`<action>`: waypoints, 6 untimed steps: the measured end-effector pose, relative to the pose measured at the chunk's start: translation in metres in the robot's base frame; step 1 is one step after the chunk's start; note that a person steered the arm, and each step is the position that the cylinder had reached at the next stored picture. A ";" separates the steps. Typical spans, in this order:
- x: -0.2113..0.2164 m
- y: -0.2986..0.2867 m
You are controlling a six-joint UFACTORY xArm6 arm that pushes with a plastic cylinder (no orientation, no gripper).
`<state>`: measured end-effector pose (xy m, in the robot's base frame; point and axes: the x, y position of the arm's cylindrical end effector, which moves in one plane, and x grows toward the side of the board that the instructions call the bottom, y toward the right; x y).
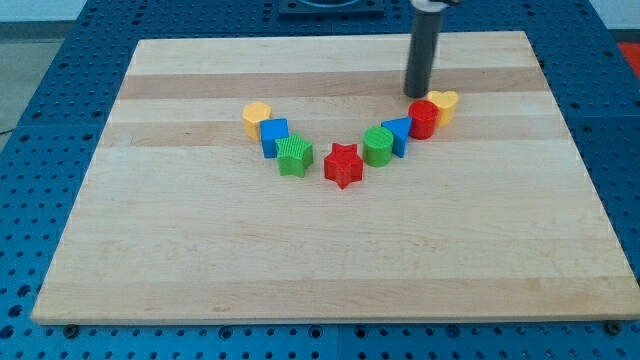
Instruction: Push the blue triangle down a bit
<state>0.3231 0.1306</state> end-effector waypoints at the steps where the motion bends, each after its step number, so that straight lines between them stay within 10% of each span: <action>1: 0.028 0.038; 4: -0.009 -0.041; 6: 0.050 -0.056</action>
